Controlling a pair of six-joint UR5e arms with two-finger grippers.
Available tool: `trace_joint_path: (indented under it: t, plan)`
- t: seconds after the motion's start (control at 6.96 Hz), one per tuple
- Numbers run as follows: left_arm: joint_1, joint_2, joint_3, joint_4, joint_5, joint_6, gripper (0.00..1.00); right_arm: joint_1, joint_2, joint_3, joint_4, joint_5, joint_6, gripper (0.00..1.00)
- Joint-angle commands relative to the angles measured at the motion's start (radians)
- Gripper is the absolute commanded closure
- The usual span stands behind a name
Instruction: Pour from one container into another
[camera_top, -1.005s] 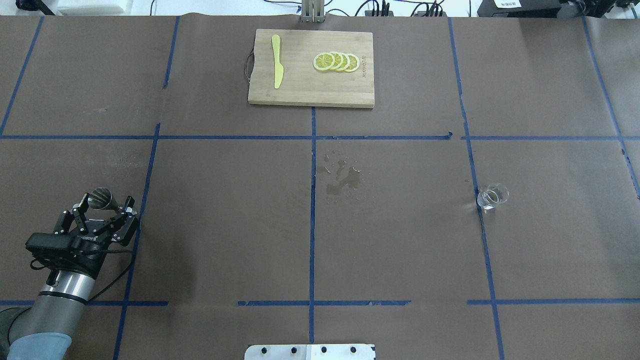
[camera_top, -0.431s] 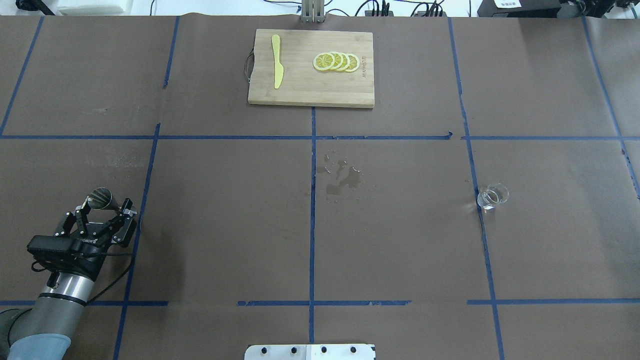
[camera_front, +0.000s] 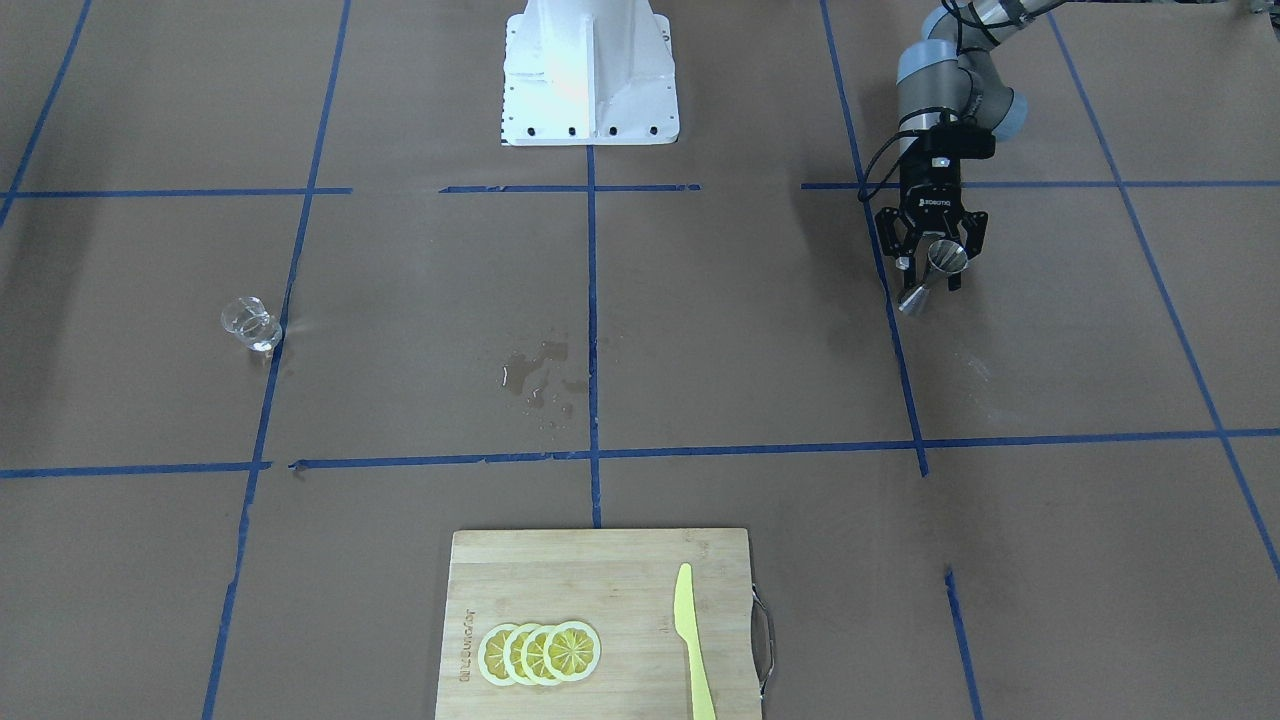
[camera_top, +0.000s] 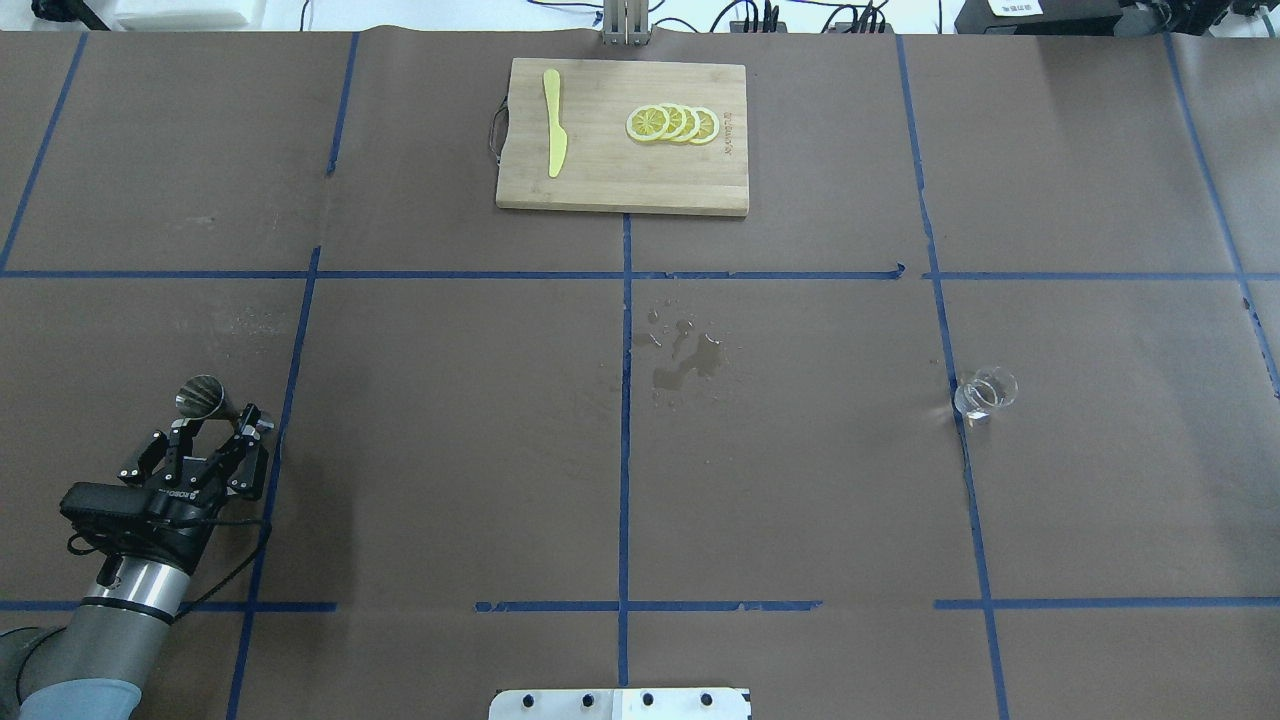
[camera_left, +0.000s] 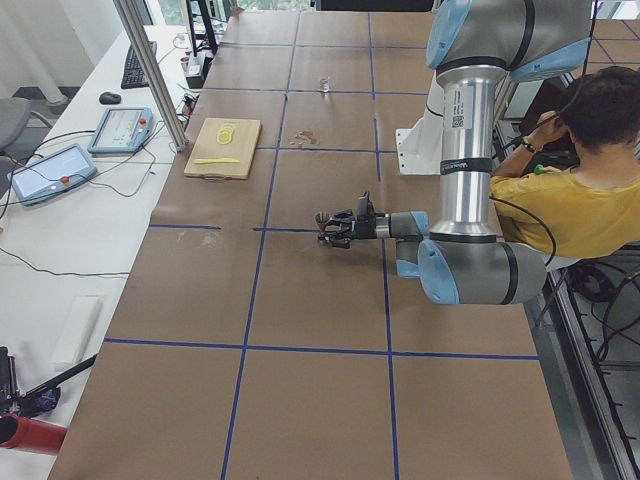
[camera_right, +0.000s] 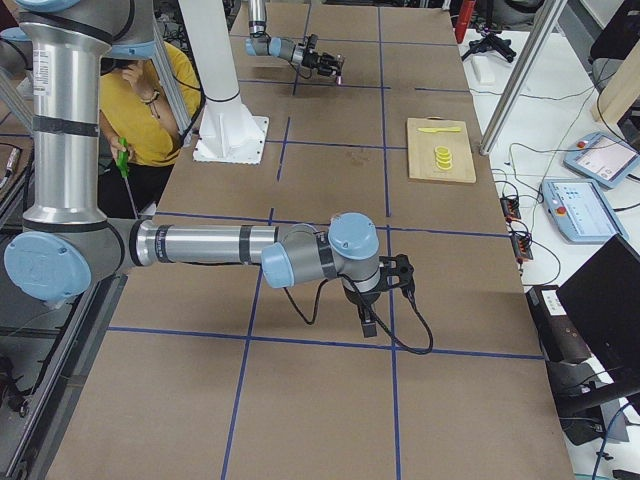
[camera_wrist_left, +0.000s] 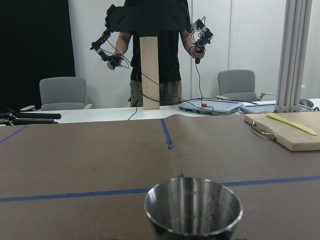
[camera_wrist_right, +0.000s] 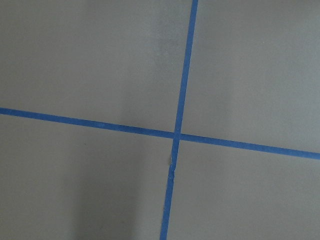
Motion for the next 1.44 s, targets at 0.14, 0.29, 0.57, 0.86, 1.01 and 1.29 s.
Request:
trace_joint_path:
  t: [0.14, 0.29, 0.57, 0.86, 1.01, 1.29]
  plan:
    - [0.007, 0.000, -0.001, -0.003, 0.000, 0.000, 0.43, 0.000, 0.000, -0.001, 0.000, 0.000, -0.001, 0.00]
    - [0.009, 0.000, -0.001, -0.003, 0.000, 0.000, 0.42, 0.000, 0.000, 0.000, 0.000, 0.000, 0.000, 0.00]
    - [0.009, -0.002, 0.002, -0.003, 0.000, 0.002, 0.39, 0.000, 0.000, -0.001, 0.000, 0.000, -0.001, 0.00]
    - [0.009, -0.003, 0.003, -0.003, -0.003, 0.006, 0.39, 0.000, 0.000, -0.001, 0.000, 0.000, -0.001, 0.00]
    - [0.009, -0.003, 0.002, -0.003, -0.008, 0.008, 0.39, 0.000, 0.000, -0.001, 0.002, 0.000, 0.000, 0.00]
    - [0.009, -0.009, 0.002, -0.010, -0.008, 0.010, 0.39, 0.000, 0.002, -0.001, 0.000, 0.000, -0.001, 0.00]
